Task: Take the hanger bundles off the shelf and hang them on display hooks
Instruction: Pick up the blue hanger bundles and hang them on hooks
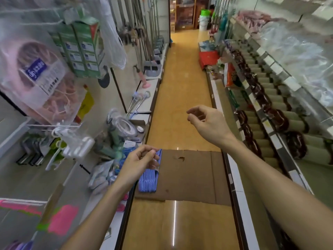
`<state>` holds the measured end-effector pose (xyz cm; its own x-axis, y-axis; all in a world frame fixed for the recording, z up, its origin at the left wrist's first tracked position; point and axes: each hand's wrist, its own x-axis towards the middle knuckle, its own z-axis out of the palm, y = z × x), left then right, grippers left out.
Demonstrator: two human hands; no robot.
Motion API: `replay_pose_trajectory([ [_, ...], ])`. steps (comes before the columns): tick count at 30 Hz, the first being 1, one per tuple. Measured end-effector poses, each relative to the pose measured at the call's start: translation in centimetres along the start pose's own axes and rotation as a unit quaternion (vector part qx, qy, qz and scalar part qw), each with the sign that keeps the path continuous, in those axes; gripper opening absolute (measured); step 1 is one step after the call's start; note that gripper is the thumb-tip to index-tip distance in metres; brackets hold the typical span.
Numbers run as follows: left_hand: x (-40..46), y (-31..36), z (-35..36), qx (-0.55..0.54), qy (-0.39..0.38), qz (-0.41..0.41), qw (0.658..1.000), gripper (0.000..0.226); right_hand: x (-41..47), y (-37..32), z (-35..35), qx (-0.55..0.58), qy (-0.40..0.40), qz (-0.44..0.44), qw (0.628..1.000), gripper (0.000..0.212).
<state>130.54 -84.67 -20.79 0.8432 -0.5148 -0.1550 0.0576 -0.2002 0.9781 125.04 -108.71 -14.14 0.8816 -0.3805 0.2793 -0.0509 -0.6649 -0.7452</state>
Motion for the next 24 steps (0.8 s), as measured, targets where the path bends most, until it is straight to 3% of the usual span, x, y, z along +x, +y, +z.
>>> replay_pose_trajectory([
  [14,14.1,-11.6,2.3,-0.004,0.115,-0.097,0.989,0.015,8.7,16.1,11.0,0.051,-0.08,0.082,0.992,0.019],
  [24,19.8,-30.1,2.7,-0.014,0.159,-0.145,0.977,0.016,7.2,30.3,26.2,0.065,-0.121,0.11,0.984,0.014],
])
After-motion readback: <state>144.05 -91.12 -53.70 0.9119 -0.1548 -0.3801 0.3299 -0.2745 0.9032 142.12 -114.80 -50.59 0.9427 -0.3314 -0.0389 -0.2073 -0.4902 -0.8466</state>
